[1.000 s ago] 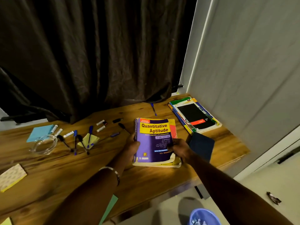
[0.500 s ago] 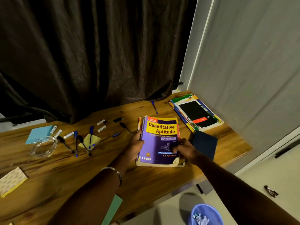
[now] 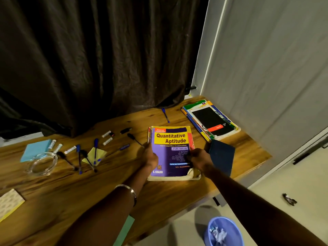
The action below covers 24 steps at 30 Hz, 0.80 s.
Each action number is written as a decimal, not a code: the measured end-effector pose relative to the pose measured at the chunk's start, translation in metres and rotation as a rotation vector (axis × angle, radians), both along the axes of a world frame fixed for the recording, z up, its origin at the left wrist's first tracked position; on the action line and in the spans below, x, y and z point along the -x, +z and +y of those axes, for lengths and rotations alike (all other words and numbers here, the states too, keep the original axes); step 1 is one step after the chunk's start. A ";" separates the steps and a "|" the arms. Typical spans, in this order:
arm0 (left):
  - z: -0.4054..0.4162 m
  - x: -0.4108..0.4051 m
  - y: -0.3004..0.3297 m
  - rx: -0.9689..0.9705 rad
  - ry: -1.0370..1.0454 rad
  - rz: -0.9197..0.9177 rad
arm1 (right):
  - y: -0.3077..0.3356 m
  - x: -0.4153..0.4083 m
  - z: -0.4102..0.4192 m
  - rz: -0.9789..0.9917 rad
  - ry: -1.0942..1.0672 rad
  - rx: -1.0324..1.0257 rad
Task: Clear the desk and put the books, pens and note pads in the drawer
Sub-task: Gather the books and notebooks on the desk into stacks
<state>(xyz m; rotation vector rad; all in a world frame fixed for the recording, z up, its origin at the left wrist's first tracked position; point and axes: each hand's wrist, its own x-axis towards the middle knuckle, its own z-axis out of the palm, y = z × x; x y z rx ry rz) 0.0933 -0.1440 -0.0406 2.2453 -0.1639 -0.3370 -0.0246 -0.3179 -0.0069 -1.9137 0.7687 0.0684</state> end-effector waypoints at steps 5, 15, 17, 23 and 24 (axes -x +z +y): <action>-0.020 0.009 0.021 -0.020 0.041 -0.201 | 0.007 0.004 -0.014 0.004 -0.092 0.338; -0.119 0.041 0.043 0.255 -0.312 0.072 | 0.001 0.040 -0.086 0.058 -0.275 0.505; -0.142 0.050 0.048 0.215 -0.377 0.160 | -0.002 0.049 -0.103 0.082 -0.326 0.474; -0.187 0.078 0.036 0.008 -0.489 0.338 | -0.008 0.066 -0.134 0.182 -0.415 0.015; -0.193 0.081 0.037 -0.028 -0.468 0.328 | -0.013 0.067 -0.139 0.169 -0.412 -0.031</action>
